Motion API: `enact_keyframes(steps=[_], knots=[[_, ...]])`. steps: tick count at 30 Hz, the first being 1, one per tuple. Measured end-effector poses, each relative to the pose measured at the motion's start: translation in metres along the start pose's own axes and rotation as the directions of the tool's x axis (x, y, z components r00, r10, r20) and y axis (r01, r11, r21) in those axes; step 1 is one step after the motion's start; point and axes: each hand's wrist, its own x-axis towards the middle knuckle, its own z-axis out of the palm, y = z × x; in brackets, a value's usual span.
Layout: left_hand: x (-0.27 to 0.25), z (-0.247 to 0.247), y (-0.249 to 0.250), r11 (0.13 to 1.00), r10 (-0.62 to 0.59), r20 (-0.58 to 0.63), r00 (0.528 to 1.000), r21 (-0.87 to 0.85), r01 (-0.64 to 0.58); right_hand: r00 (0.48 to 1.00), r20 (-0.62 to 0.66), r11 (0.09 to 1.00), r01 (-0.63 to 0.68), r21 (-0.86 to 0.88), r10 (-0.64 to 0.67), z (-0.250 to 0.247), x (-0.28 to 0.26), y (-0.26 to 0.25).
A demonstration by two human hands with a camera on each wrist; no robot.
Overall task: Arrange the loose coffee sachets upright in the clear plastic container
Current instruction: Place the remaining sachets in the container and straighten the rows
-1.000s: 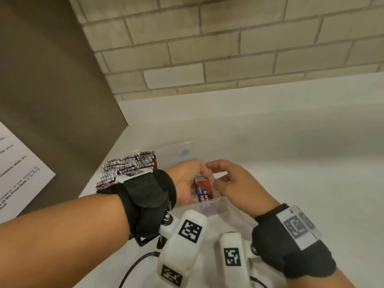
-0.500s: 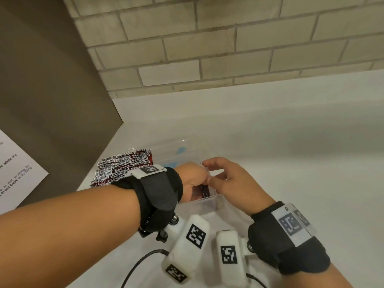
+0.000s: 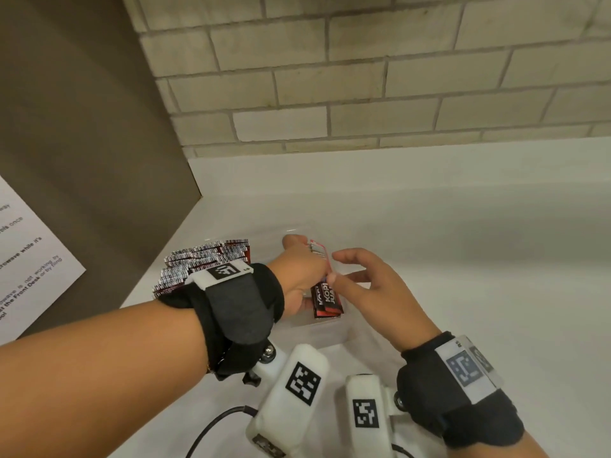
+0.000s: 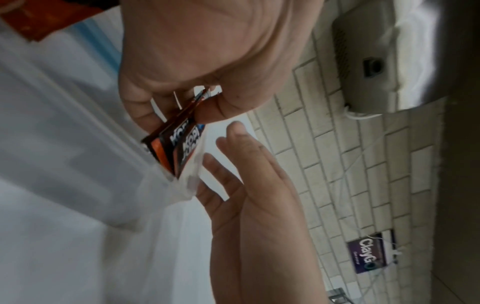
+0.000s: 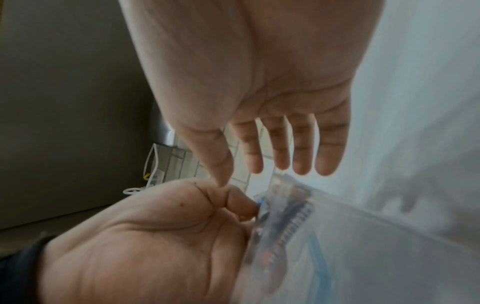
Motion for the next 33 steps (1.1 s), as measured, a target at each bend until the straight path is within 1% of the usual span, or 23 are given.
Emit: enact_keyframes(steps=[3, 5, 8, 10, 13, 15, 17, 18, 20, 23, 25, 30, 33], knots=[[-0.007, -0.005, 0.007, 0.994, 0.101, 0.011, 0.995, -0.052, -0.100, 0.992, -0.117, 0.999, 0.046, -0.010, -0.047, 0.001, -0.001, -0.003], [-0.010, -0.011, 0.011, 0.985, 0.155, 0.023, 0.988, -0.078, -0.153, 0.987, -0.142, 0.997, 0.074, -0.001, -0.074, 0.002, 0.000, -0.007], [-0.018, -0.023, 0.016, 0.962, 0.248, 0.040, 0.968, -0.125, -0.241, 0.983, -0.150, 0.989, 0.122, 0.079, -0.110, 0.005, 0.002, -0.019], [-0.025, -0.033, 0.020, 0.935, 0.322, 0.039, 0.946, -0.166, -0.312, 0.982, -0.133, 0.974, 0.155, 0.168, -0.133, 0.008, 0.004, -0.030], [-0.040, -0.051, 0.021, 0.863, 0.421, 0.038, 0.906, -0.324, -0.387, 0.979, -0.082, 0.929, 0.203, 0.310, -0.187, 0.014, 0.007, -0.051], [-0.050, -0.062, 0.019, 0.808, 0.461, 0.085, 0.884, -0.453, -0.377, 0.977, -0.036, 0.883, 0.208, 0.420, -0.212, 0.018, 0.012, -0.066], [-0.056, -0.071, 0.013, 0.747, 0.495, 0.142, 0.857, -0.574, -0.336, 0.971, 0.016, 0.850, 0.199, 0.488, -0.237, 0.024, 0.016, -0.080], [-0.056, -0.076, 0.010, 0.723, 0.515, 0.149, 0.844, -0.605, -0.334, 0.968, 0.032, 0.846, 0.202, 0.492, -0.250, 0.027, 0.018, -0.085], [-0.058, -0.085, 0.003, 0.702, 0.551, 0.100, 0.828, -0.592, -0.396, 0.961, 0.041, 0.864, 0.229, 0.448, -0.275, 0.033, 0.020, -0.092], [-0.061, -0.094, -0.006, 0.708, 0.576, 0.009, 0.817, -0.506, -0.493, 0.958, 0.041, 0.919, 0.261, 0.296, -0.285, 0.042, 0.018, -0.091], [-0.061, -0.098, -0.012, 0.714, 0.574, -0.022, 0.818, -0.475, -0.514, 0.960, 0.063, 0.942, 0.253, 0.220, -0.273, 0.046, 0.018, -0.089], [-0.061, -0.105, -0.023, 0.726, 0.557, -0.023, 0.830, -0.473, -0.500, 0.961, 0.096, 0.936, 0.225, 0.271, -0.258, 0.045, 0.024, -0.085], [-0.059, -0.106, -0.025, 0.699, 0.542, -0.066, 0.838, -0.518, -0.493, 0.952, 0.005, 0.919, 0.295, 0.261, -0.307, 0.043, 0.026, -0.082]])
